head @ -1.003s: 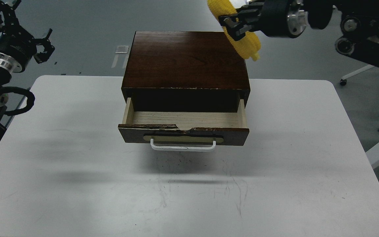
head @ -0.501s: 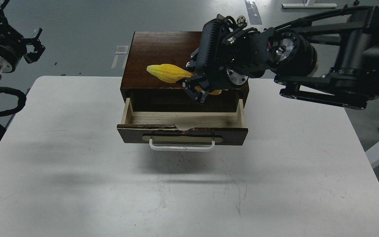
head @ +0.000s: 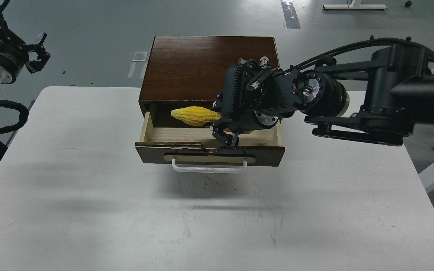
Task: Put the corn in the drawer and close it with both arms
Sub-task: 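Lower the corn into the open drawer and release it, then withdraw the right arm away from the drawer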
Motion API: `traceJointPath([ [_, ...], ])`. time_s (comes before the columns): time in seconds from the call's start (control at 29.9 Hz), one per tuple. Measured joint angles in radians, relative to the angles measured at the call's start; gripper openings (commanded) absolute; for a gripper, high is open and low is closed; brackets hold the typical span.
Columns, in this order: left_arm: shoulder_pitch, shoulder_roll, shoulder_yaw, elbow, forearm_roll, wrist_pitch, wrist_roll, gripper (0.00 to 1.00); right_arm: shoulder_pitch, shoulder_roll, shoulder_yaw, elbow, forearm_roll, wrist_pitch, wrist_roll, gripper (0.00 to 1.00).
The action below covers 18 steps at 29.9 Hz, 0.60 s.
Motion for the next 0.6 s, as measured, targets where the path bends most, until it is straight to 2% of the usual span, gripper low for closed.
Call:
traceJointPath([
  [0.07, 0.000, 0.000, 0.000, 0.000, 0.000, 0.000, -0.001, 0.98, -0.010, 0.000, 0.000, 0.000, 0.000, 0.000, 0.000, 0.65],
  [0.1, 0.000, 0.001, 0.000, 0.000, 0.000, 0.000, -0.002, 0.98, -0.013, -0.001, 0.000, -0.001, 0.000, 0.000, 0.000, 0.66],
  [0.13, 0.000, 0.001, 0.000, 0.000, 0.000, 0.000, -0.002, 0.98, -0.014, -0.001, 0.000, -0.001, 0.000, 0.000, 0.000, 0.70],
  [0.37, 0.000, 0.001, -0.001, 0.000, -0.001, 0.000, -0.006, 0.98, -0.017, -0.002, 0.002, -0.001, 0.002, 0.000, 0.000, 0.75],
  [0.6, 0.000, 0.001, -0.001, 0.000, -0.001, 0.000, -0.006, 0.98, -0.010, -0.007, 0.005, 0.000, 0.005, -0.001, 0.001, 0.76],
])
